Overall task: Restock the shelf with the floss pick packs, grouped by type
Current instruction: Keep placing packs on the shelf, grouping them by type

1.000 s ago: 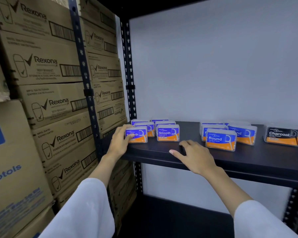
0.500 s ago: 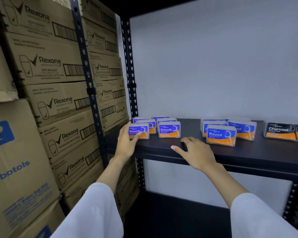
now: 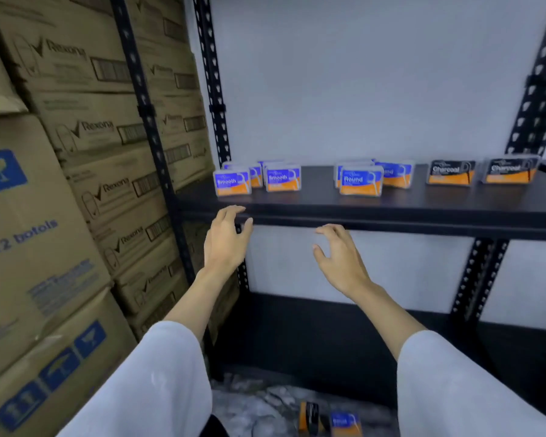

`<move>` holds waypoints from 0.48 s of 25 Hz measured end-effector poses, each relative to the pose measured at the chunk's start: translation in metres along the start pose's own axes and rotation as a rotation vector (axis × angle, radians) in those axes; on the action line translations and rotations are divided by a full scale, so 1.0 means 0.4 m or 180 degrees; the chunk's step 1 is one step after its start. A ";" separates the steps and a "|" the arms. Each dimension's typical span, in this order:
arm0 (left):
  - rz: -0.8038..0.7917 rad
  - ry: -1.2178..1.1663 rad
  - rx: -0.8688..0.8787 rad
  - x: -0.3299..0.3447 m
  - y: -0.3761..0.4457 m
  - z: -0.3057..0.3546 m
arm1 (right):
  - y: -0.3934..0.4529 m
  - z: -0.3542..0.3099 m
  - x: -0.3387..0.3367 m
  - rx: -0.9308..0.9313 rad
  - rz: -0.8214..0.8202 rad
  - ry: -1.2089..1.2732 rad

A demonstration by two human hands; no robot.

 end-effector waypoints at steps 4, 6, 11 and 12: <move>-0.0746 0.0117 -0.0176 0.132 -0.167 -0.060 | -0.145 0.123 0.050 0.0495 -0.0592 -0.0152; -0.1194 0.0197 -0.0329 0.230 -0.258 -0.112 | -0.223 0.213 0.091 0.0809 -0.0868 -0.0262; -0.2301 0.0510 -0.0737 0.499 -0.509 -0.272 | -0.437 0.486 0.231 0.1540 -0.1619 -0.0594; -0.2535 0.0593 -0.0833 0.547 -0.563 -0.307 | -0.484 0.541 0.263 0.1680 -0.1815 -0.0657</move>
Point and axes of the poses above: each hand's wrist, its own y-axis towards the middle knuckle, its own x-axis out of the palm, z = x × y, the point moved 4 cm from there along y, towards the middle knuckle, and after that the axes turned 9 degrees about z, right-handed, at the moved point
